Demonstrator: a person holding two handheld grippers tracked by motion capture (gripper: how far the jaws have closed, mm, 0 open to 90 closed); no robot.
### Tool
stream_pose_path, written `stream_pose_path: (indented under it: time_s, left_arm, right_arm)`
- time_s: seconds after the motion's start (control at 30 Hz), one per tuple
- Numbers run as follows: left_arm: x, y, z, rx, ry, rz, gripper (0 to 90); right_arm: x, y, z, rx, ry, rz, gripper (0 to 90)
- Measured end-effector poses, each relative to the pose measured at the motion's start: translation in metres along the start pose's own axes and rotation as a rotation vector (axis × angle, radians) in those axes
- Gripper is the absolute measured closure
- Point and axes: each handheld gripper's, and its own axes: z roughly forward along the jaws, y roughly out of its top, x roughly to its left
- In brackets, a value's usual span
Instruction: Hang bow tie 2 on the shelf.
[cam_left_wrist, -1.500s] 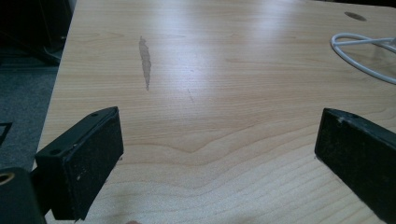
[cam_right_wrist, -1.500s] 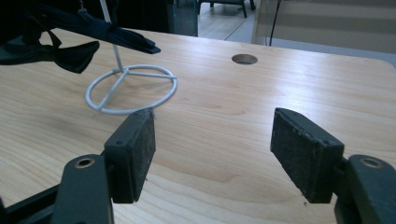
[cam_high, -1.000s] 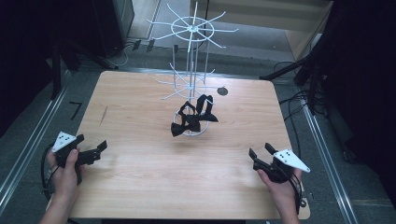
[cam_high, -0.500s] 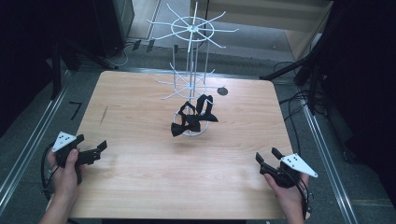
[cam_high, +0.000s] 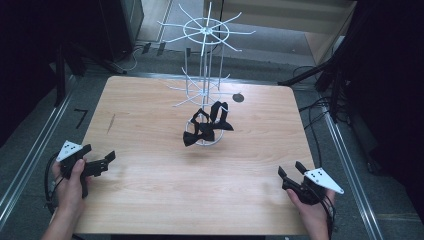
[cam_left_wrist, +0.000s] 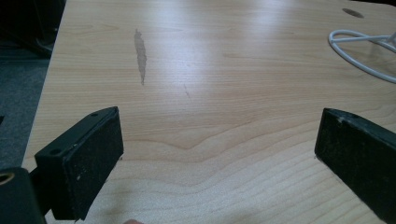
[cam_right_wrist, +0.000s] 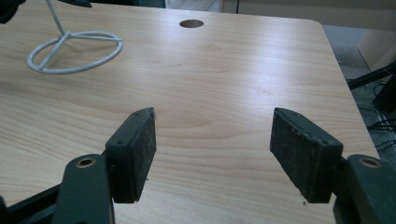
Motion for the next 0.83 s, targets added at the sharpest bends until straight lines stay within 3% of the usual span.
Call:
stream_pose_path:
  time_s: [0.53,0.83]
  left_arm:
    - [-0.001,0.001,0.003,0.021,-0.002,0.008,1.6]
    - [-0.001,0.002,0.003,0.017,0.002,0.005,1.6]
  right_arm:
    - [-0.023,-0.008,-0.01,0.032,-0.071,0.041,34.8]
    - [-0.023,-0.008,-0.007,0.041,-0.07,0.04,34.8]
